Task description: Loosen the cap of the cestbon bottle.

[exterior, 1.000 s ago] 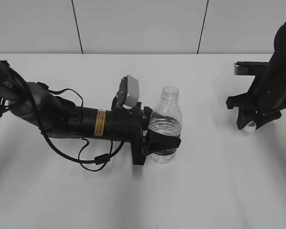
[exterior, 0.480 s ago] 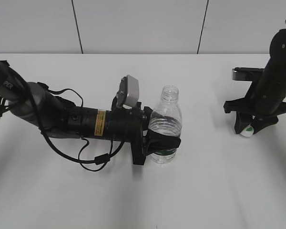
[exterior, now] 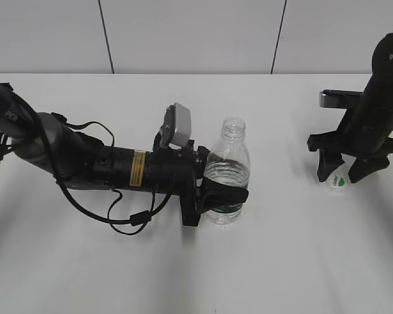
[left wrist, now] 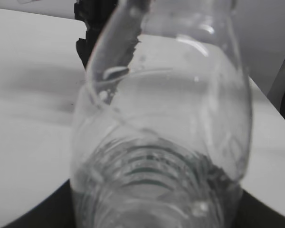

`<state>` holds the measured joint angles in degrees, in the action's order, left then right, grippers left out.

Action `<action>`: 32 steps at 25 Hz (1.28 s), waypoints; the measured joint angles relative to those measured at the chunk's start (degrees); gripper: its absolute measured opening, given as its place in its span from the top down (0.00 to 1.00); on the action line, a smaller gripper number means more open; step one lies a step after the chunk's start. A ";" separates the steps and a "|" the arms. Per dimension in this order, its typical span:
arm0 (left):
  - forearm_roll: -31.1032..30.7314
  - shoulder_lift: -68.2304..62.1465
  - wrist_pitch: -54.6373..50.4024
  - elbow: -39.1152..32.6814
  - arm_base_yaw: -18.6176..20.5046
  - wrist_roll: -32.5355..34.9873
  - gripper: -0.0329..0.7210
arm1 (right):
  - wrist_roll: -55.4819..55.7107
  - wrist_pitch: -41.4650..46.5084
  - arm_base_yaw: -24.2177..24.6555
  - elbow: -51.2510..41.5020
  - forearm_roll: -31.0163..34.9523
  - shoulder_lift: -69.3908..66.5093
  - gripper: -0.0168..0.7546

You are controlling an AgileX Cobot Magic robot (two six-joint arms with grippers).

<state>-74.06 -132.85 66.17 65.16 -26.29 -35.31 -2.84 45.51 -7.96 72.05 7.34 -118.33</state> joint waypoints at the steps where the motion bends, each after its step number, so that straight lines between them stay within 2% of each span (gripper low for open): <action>1: 0.00 0.00 0.00 0.00 0.00 0.00 0.47 | 0.05 0.86 0.00 0.45 0.00 0.24 0.36; 4: 0.11 0.00 0.17 0.00 0.00 0.00 0.47 | 0.05 3.79 0.00 2.64 0.10 1.95 0.36; 9: -0.14 -0.19 -0.77 -0.10 0.00 -0.05 0.32 | 0.05 5.60 0.00 5.99 0.17 5.39 0.36; 12: -0.14 -0.19 -1.38 -0.35 0.00 -0.05 0.27 | 0.05 5.75 0.00 6.54 0.17 7.24 0.36; 26: -0.84 6.52 2.62 -0.42 0.00 -0.10 0.25 | 0.11 7.77 0.00 7.54 0.31 8.18 0.36; 32: -1.02 12.79 2.69 -0.46 0.00 -1.70 0.25 | 0.11 12.54 0.00 9.04 0.31 8.18 0.36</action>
<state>-75.08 -120.07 68.86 64.70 -26.29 -37.01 -2.74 58.05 -7.96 81.09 7.65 -110.14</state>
